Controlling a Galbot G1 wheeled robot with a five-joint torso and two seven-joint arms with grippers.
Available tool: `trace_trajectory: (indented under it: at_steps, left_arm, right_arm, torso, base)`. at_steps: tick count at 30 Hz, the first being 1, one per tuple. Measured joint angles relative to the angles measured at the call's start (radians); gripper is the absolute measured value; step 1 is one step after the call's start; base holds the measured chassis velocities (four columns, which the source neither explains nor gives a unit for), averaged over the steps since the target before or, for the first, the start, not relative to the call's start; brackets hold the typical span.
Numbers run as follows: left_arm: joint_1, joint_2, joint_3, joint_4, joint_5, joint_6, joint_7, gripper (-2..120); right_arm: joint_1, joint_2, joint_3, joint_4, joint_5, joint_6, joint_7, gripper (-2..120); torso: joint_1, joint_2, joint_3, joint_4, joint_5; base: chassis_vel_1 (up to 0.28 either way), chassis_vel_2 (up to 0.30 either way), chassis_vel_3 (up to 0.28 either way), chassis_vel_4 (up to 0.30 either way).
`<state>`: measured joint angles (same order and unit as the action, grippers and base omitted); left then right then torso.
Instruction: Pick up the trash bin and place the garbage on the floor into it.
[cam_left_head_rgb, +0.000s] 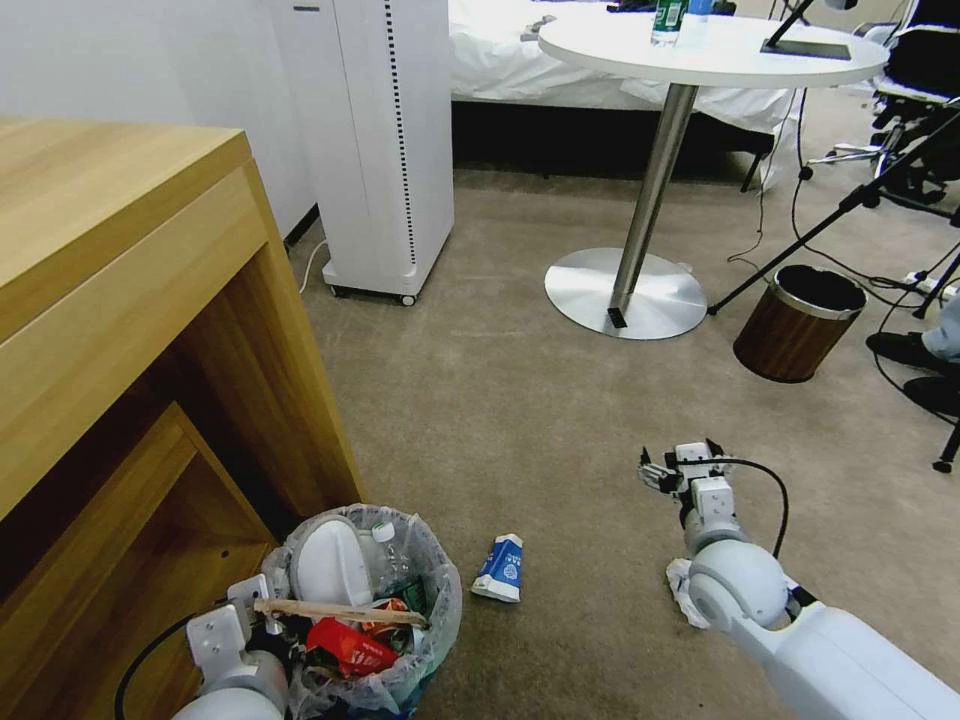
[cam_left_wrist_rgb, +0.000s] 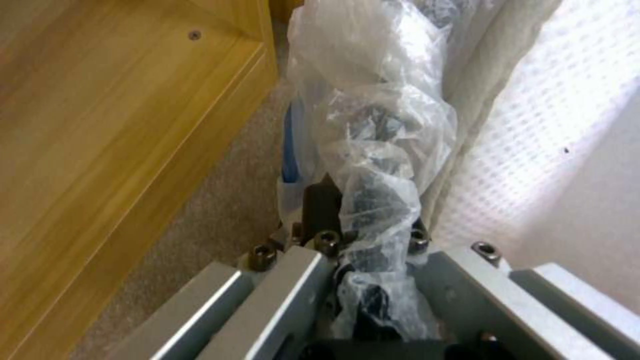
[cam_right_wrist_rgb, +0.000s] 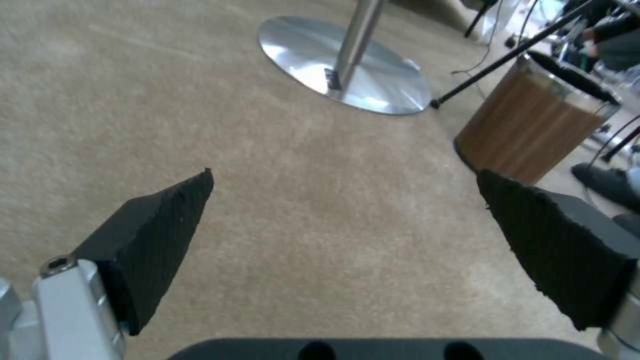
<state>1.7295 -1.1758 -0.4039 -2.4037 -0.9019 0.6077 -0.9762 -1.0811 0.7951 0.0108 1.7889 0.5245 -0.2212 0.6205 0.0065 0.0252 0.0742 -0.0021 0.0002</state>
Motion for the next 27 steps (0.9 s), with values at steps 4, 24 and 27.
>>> trace_trajectory:
  at_steps: [4, 24, 27]
  left_arm:
    - [0.006, 0.004, 0.000, -0.001, 0.002, -0.003, 0.005, 0]
    - [0.008, 0.007, -0.004, 0.011, 0.007, -0.009, 0.010, 0]
    - [0.010, 0.007, -0.004, 0.014, 0.007, -0.009, 0.009, 0]
  right_arm:
    - [0.004, -0.003, 0.001, 0.036, 0.030, -0.012, -0.060, 100]
    - [0.088, 0.067, -0.032, -0.045, -0.159, 0.125, -0.249, 100]
    - [0.080, 0.059, -0.044, -0.031, -0.150, 0.156, -0.267, 100]
  torso:
    - [0.000, 0.000, 0.000, -0.0002, -0.0002]
    - [0.000, 0.000, 0.000, -0.0001, 0.0002]
    - [0.000, 0.000, 0.000, -0.0002, -0.0002]
  base:
    - [0.000, 0.000, 0.000, 0.000]
    - [0.000, 0.000, 0.000, 0.000]
    - [0.000, 0.000, 0.000, 0.000]
